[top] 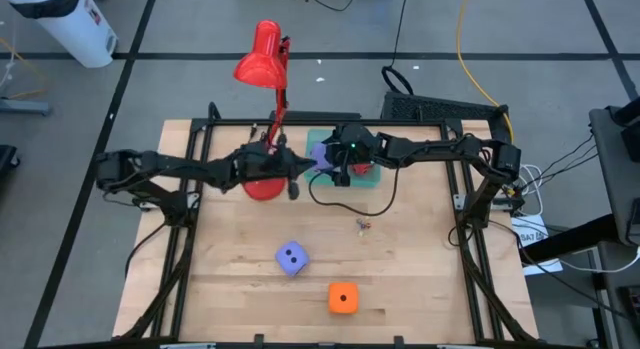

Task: Pick & Place Dice
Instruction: Put the light purple die into the green bin, then put the orange die into the green bin

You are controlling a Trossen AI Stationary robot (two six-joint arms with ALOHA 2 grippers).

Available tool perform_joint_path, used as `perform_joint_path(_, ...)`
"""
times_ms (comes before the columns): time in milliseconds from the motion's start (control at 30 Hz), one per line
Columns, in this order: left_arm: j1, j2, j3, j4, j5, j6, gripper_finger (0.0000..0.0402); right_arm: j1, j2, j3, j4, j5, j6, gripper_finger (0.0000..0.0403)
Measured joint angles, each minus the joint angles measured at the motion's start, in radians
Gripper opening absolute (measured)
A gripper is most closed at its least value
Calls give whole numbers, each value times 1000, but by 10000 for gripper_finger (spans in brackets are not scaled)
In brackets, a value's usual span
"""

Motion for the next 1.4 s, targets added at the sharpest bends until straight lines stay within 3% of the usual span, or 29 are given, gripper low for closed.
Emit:
perform_joint_path(300,74,121,80,-23,85,-56,1,0,0,0,0,0,0,400)
perform_joint_path(900,124,242,113,-73,117,-100,0,0,-2,1,2,-26,-1,400)
perform_joint_path(1033,113,205,113,-79,121,-47,0,7,-3,1,1,-25,31,400)
perform_joint_path(1200,58,43,113,-200,115,40,0,6,-86,1,-36,-24,148,400)
perform_joint_path(1400,-75,-241,82,-389,-49,86,0,4,-228,1,-138,-23,222,400)
